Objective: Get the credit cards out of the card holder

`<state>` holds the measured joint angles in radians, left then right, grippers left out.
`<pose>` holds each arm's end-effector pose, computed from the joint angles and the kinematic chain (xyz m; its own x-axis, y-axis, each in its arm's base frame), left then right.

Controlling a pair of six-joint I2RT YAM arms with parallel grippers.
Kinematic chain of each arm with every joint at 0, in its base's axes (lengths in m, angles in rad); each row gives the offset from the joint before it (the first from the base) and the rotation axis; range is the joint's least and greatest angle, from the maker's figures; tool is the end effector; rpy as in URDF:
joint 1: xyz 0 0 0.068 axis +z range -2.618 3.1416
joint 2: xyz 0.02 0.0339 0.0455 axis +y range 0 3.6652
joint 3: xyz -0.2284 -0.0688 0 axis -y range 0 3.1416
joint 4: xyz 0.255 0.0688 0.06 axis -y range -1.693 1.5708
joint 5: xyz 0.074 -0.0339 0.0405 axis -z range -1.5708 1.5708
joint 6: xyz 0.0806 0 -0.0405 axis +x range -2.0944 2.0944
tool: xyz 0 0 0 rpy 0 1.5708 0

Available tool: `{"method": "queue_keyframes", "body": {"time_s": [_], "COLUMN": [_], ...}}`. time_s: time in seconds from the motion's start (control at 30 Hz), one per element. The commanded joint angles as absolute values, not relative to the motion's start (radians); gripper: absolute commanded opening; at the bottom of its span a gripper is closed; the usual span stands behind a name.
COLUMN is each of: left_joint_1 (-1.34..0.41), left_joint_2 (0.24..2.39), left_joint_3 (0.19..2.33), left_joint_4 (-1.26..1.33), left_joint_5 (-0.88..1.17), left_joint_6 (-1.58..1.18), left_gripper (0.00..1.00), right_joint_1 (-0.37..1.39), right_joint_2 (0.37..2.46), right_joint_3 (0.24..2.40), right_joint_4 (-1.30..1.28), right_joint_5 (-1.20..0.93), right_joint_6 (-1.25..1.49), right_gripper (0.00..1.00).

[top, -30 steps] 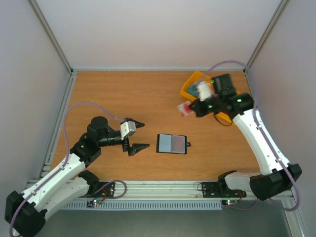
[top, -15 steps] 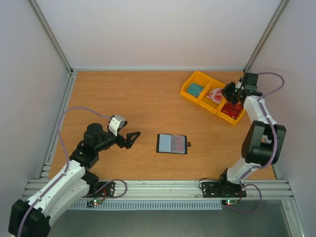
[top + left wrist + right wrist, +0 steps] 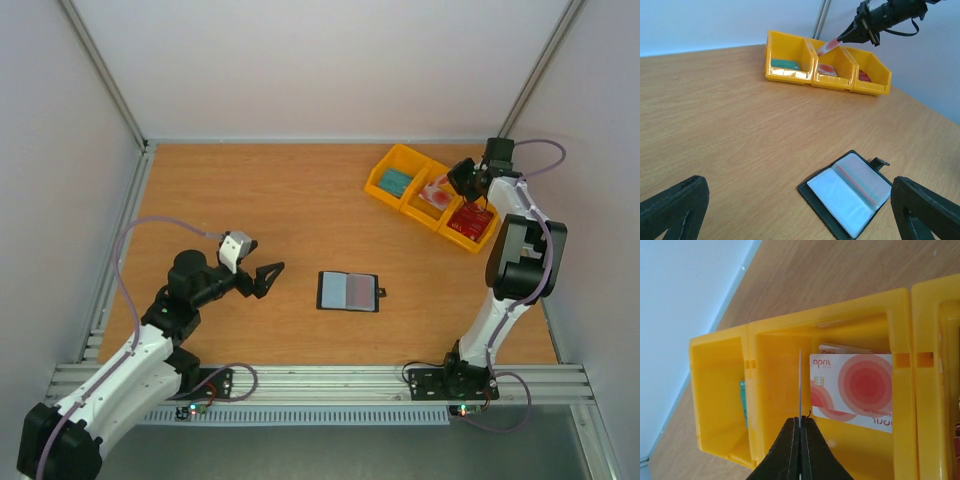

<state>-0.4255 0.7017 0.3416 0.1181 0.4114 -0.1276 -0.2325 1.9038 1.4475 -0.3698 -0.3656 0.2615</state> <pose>0.2134 -0.1321 0.1918 -0.3096 0.0123 -0.9508 0.6982 0.6817 -0.2186 0.4457 -0.0759 0.1611 -0.6965 0.4130 -0.5867 0.1651 0.8880 0.4292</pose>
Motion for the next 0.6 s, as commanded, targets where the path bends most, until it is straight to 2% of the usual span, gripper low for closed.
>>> {"method": "queue_keyframes", "body": {"time_s": [0.0, 0.57], "left_joint_1": [-0.420, -0.420], "left_joint_2": [0.709, 0.713], "left_joint_3": [0.329, 0.331], "left_joint_4": [0.189, 0.180], "left_joint_5": [0.405, 0.403], "left_joint_6": [-0.130, -0.138], "left_gripper": [0.99, 0.99], "right_joint_1": [-0.217, -0.214], "right_joint_2": [1.950, 2.046], "right_joint_3": [1.508, 1.580], "right_joint_4": [-0.422, -0.465], "right_joint_5": [-0.342, -0.361], "right_joint_6": [0.230, 0.199], "right_gripper": [0.01, 0.02]}}
